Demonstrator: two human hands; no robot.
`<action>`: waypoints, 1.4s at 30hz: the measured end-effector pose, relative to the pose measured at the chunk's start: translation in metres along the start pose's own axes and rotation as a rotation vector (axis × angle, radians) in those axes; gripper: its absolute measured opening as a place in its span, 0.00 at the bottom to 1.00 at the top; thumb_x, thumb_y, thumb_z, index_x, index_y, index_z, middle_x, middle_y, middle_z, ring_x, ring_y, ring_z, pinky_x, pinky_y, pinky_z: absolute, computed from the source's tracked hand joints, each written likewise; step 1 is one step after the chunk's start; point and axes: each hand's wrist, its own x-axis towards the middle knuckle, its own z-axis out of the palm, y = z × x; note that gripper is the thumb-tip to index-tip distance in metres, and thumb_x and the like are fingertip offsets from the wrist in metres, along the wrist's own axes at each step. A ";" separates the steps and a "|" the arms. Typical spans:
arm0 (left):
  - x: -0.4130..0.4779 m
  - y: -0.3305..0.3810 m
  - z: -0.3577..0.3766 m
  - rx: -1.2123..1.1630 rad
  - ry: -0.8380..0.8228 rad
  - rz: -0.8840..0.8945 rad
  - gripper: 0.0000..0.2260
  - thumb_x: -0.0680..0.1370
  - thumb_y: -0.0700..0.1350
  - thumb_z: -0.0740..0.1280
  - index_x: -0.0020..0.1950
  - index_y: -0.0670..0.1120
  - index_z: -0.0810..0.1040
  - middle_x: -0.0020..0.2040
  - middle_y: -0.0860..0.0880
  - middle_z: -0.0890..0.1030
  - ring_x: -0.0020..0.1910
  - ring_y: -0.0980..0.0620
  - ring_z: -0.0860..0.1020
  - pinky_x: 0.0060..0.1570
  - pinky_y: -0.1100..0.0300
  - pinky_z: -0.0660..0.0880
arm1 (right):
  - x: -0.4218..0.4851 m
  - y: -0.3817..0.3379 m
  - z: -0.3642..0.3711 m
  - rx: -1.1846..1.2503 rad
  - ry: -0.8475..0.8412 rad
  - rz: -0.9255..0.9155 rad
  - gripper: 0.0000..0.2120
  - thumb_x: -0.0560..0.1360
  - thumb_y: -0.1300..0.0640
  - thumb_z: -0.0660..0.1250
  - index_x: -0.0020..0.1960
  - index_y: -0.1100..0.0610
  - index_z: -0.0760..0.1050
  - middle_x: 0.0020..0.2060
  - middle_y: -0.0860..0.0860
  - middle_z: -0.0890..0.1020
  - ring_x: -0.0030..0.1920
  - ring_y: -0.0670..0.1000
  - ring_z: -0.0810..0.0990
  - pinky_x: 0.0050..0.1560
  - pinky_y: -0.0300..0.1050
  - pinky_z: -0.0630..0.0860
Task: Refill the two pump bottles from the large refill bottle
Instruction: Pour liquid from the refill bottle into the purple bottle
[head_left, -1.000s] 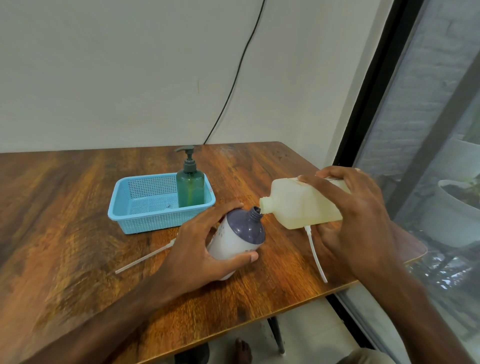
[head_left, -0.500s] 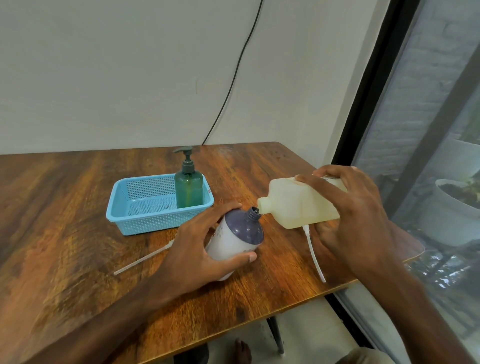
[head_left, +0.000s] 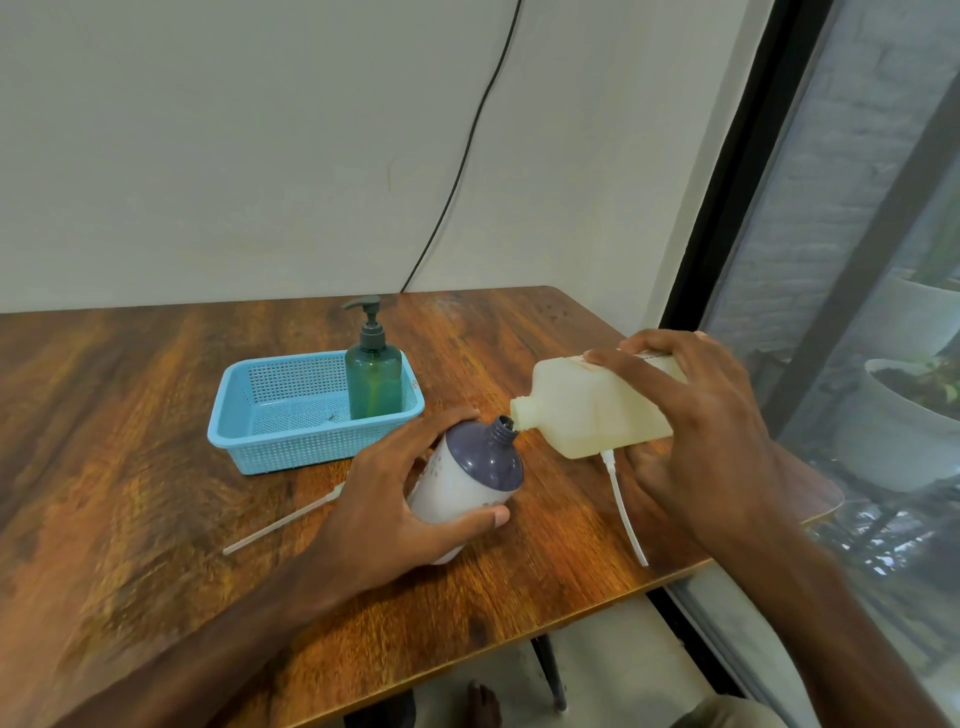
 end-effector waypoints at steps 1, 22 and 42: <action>0.000 0.000 0.000 0.002 0.001 0.000 0.38 0.66 0.65 0.80 0.73 0.57 0.74 0.64 0.66 0.77 0.63 0.67 0.75 0.57 0.76 0.70 | 0.000 0.000 0.000 -0.002 -0.001 -0.001 0.41 0.61 0.57 0.84 0.71 0.44 0.74 0.68 0.53 0.73 0.72 0.60 0.66 0.67 0.62 0.68; 0.001 -0.001 0.002 -0.001 0.006 0.007 0.37 0.66 0.67 0.79 0.72 0.62 0.71 0.64 0.70 0.75 0.63 0.69 0.74 0.57 0.76 0.70 | 0.001 0.002 -0.002 -0.017 0.004 -0.025 0.41 0.61 0.57 0.84 0.71 0.45 0.74 0.68 0.53 0.72 0.71 0.60 0.66 0.66 0.62 0.69; 0.001 -0.003 0.003 -0.004 0.004 0.011 0.38 0.66 0.68 0.79 0.73 0.61 0.72 0.65 0.68 0.76 0.64 0.66 0.75 0.58 0.71 0.73 | 0.004 0.004 -0.001 -0.016 -0.010 -0.043 0.41 0.62 0.58 0.84 0.72 0.44 0.73 0.69 0.53 0.72 0.72 0.60 0.65 0.67 0.61 0.68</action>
